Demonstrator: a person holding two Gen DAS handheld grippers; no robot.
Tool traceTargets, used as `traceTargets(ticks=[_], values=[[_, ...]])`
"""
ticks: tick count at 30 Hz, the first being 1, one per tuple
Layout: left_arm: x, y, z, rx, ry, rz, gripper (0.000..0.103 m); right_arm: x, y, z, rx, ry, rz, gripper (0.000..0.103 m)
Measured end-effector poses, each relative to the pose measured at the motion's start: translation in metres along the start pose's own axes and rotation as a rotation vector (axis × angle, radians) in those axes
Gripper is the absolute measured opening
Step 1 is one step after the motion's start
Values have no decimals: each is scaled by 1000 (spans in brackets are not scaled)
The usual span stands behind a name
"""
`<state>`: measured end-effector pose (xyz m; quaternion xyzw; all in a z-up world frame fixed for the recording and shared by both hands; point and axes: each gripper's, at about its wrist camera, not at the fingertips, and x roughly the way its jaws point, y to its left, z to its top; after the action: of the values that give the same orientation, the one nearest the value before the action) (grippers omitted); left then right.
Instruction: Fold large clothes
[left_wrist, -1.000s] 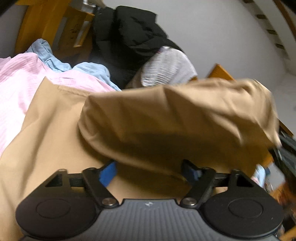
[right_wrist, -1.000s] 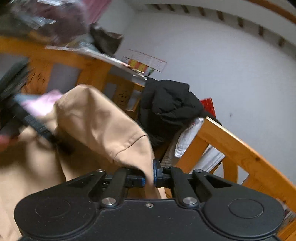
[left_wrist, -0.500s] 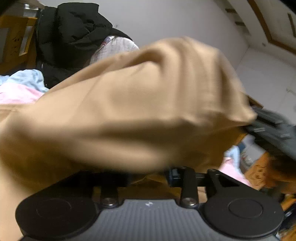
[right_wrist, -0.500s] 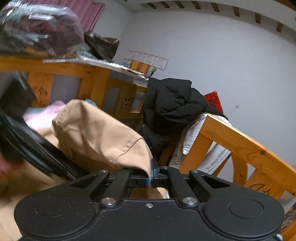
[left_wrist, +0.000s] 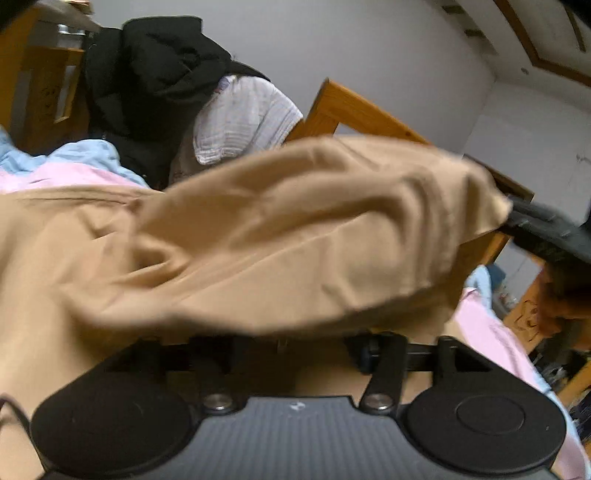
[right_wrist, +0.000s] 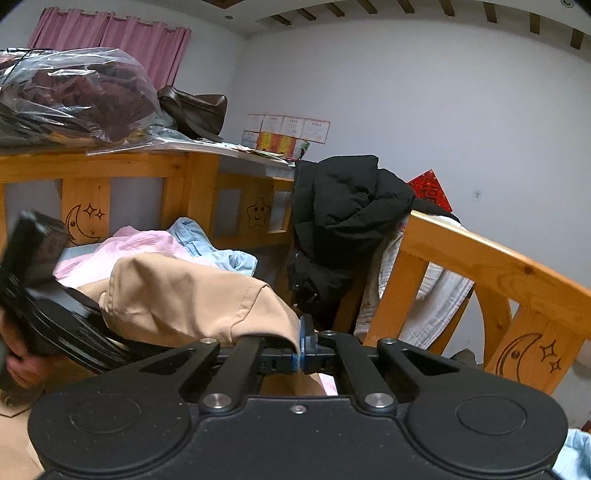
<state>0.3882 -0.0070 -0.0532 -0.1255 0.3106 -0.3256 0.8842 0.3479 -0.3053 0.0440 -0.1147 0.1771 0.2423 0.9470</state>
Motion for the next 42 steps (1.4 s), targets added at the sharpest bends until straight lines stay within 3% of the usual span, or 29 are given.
traceTargets(ticks=[1,5,10,12,14,15,16,17,18,19,20,22,23,26,29,32,34,37,42], values=[[-13,3,-3,-28,-23,-14,75,-1,0,-3,6,-1,-2,0],[-51,25,-7,-252,-96,-95,85,-7,-2,-14,55,6,-5,0],[-66,61,3,-548,-179,-209,99,-14,1,-26,55,18,-9,1],[-61,72,6,-599,-163,-205,99,-17,5,-28,24,16,-8,1],[-50,77,7,-645,-102,-155,94,-20,10,-30,-6,12,-9,1],[-45,77,8,-656,-75,-131,84,-21,12,-31,-20,10,-11,2],[-39,75,11,-656,-47,-104,62,-22,15,-33,-31,10,-15,3],[-36,74,12,-652,-29,-79,49,-24,17,-34,-43,12,-19,3],[-31,72,15,-652,-12,-50,18,-25,19,-36,-51,17,-25,8],[-27,69,16,-657,1,-31,5,-28,21,-38,-49,20,-33,15],[-24,69,17,-669,3,-17,5,-32,20,-41,-37,23,-40,18],[-27,64,16,-692,-11,-1,3,-44,16,-50,46,49,-66,37],[-27,62,17,-705,-13,-1,3,-51,12,-57,123,72,-77,37],[-29,60,22,-729,-20,-14,3,-67,6,-86,376,178,-65,36],[-30,57,28,-739,-12,-14,3,-59,2,-117,637,266,34,23],[-39,53,35,-683,-10,8,2,-36,-2,-127,832,228,91,19],[-50,52,37,-636,-24,7,2,-12,-7,-129,901,233,83,15],[-62,55,31,-565,-32,6,1,23,-17,-124,864,204,9,8],[-65,52,13,-440,10,-77,2,51,-22,-96,503,27,-128,9]])
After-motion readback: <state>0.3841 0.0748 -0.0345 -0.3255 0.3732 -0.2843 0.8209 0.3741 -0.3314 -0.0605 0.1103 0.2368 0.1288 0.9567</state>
